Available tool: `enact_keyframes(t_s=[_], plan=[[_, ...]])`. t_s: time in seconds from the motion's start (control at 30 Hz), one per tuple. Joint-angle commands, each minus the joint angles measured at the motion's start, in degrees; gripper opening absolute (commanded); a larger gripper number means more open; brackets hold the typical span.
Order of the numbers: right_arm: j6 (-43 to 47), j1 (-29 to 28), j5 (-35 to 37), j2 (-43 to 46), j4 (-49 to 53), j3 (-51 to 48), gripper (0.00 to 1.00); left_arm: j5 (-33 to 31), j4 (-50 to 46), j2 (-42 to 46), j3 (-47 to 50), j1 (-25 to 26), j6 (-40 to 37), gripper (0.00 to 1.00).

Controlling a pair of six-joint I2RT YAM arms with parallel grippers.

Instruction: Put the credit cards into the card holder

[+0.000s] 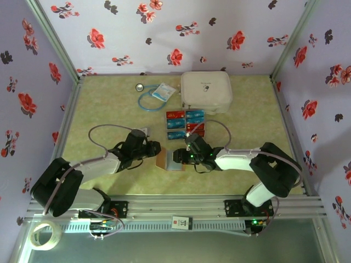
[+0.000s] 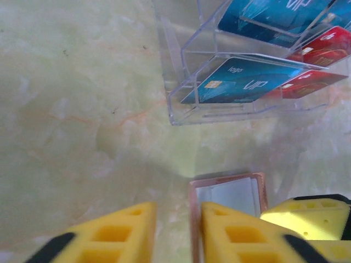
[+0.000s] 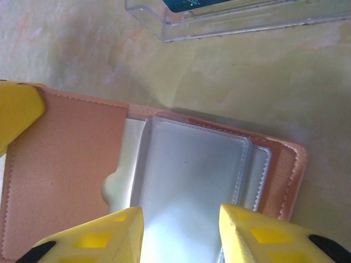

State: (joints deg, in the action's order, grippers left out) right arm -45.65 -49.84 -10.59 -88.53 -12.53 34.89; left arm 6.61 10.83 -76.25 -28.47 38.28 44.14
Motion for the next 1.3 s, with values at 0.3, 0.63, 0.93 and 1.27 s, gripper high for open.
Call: enact_keyframes(t_s=[0.3, 0.63, 0.93, 1.27], plan=[[-2.09, -0.23, 2.15, -0.68, -3.28, -2.35, 0.4, -5.9, -18.87, -2.31, -5.63, -0.16, -8.36, 0.49], [-2.86, -0.23, 2.21, -0.77, -4.25, -3.0, 0.4, -12.79, -26.76, -7.66, -10.17, 2.14, -11.22, 0.54], [-3.31, -0.34, 1.8, -0.5, -4.52, -3.14, 0.4, -16.35, -28.79, -11.34, -12.66, 3.39, -12.22, 0.57], [-3.39, -0.3, 1.27, 0.39, -3.81, -1.66, 0.4, -16.19, -31.54, -8.84, -16.72, 3.38, -13.89, 0.62]])
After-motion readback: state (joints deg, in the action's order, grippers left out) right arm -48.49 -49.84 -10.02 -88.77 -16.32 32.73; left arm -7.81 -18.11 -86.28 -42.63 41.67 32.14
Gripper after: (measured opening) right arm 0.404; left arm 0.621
